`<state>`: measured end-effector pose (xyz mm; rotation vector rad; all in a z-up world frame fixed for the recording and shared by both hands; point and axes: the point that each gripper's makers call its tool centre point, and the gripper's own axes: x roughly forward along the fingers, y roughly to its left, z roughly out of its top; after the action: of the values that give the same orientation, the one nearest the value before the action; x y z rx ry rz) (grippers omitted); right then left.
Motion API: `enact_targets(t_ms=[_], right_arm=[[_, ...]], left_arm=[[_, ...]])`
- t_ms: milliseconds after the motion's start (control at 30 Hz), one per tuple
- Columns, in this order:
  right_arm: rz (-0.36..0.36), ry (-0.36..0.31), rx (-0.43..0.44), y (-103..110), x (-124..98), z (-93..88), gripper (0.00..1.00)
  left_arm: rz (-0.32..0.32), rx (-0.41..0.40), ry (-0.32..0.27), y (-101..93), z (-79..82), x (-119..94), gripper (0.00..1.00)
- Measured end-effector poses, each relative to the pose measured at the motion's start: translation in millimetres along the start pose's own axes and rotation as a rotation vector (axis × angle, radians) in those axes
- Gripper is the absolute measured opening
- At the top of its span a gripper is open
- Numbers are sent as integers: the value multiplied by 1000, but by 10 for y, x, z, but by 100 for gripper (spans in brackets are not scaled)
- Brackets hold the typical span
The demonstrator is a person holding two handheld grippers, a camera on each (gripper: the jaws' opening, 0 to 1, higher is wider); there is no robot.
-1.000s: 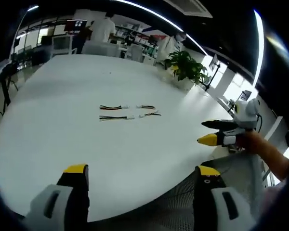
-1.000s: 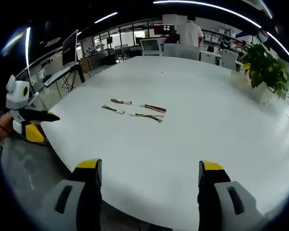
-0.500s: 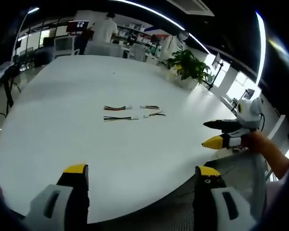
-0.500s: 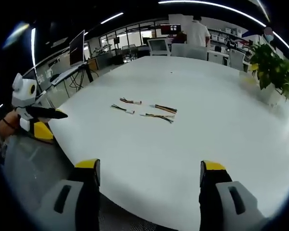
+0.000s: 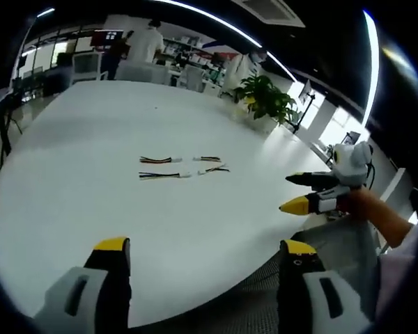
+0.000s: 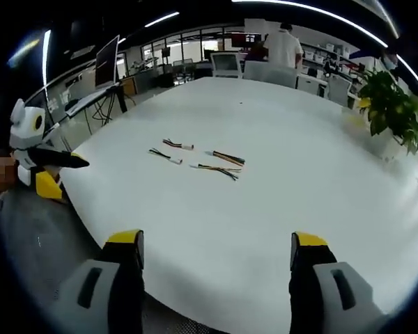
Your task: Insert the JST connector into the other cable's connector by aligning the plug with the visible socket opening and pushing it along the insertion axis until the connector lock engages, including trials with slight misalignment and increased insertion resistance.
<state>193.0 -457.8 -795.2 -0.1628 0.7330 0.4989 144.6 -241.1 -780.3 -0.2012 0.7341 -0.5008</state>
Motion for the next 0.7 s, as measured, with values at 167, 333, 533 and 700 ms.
enact_targets(t_ms=[167, 333, 533, 700], right_arm=[[27, 22, 31, 31, 33, -53, 83], [38, 24, -10, 61, 51, -47, 82], [15, -10, -6, 8, 25, 19, 85], [0, -37, 32, -53, -17, 59, 84]], left_arm=[[15, -7, 37, 26, -57, 29, 86], [5, -30, 46, 16, -69, 44, 86], [37, -45, 46, 82, -67, 34, 86], [38, -41, 29, 87, -38, 25, 86]])
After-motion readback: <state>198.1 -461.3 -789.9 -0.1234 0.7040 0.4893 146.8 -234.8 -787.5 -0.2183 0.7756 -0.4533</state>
